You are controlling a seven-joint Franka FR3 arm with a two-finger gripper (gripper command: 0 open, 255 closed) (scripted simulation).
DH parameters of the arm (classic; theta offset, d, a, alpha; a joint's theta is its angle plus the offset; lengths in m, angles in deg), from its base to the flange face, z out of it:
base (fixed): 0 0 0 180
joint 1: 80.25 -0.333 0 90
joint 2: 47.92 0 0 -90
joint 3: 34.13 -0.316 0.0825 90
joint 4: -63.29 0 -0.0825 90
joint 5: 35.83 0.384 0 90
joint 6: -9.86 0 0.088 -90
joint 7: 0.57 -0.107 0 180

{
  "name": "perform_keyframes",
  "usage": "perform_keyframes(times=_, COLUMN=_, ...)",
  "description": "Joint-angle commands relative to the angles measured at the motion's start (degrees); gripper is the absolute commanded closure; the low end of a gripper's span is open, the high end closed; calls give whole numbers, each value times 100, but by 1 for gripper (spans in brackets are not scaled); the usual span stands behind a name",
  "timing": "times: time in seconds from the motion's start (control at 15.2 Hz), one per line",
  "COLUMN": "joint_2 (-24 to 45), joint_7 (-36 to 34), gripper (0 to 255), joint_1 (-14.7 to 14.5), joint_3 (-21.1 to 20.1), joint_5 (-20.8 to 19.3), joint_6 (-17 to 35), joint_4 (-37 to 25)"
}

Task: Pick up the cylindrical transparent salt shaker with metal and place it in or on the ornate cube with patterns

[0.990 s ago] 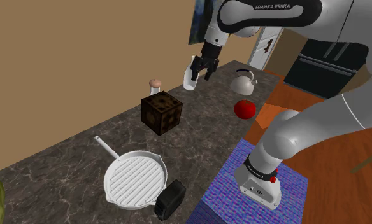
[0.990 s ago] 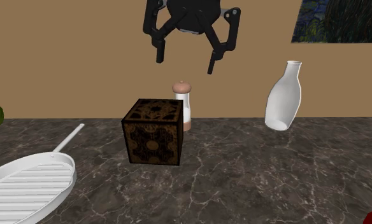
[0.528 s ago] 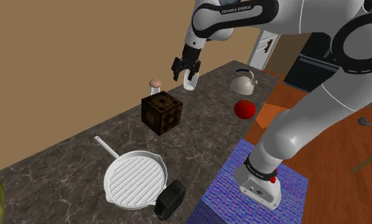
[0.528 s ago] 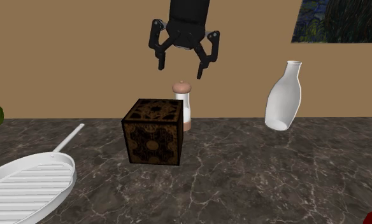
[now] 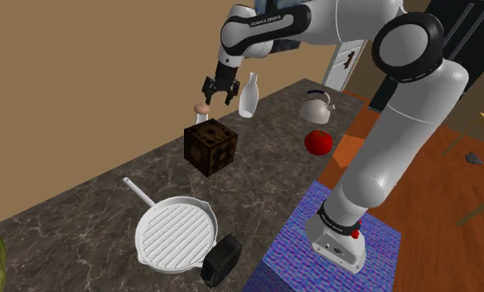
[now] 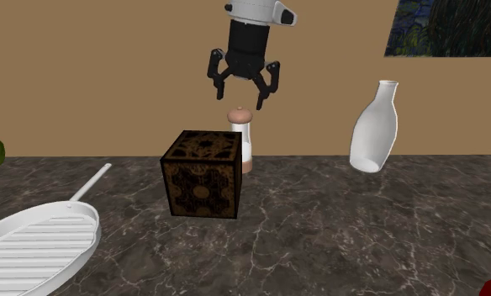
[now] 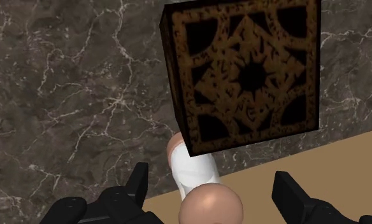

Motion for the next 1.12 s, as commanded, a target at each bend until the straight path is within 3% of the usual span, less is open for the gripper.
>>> perform_keyframes(times=0.0, joint_2=457, joint_7=-110, gripper=0, joint_1=-10, joint_3=-8, joint_5=-10, joint_6=-4, joint_4=-482)
perform_keyframes(times=0.26, joint_2=1182, joint_7=-252, gripper=0, joint_1=-20, joint_3=-2, joint_5=-20, joint_6=-9, joint_4=-1238)
perform_keyframes(times=0.73, joint_2=1423, joint_7=-226, gripper=0, joint_1=-58, joint_3=-34, joint_5=19, joint_6=488, joint_4=-985)
perform_keyframes(times=1.06, joint_2=1423, joint_7=-226, gripper=0, joint_1=-58, joint_3=-34, joint_5=19, joint_6=488, joint_4=-985)
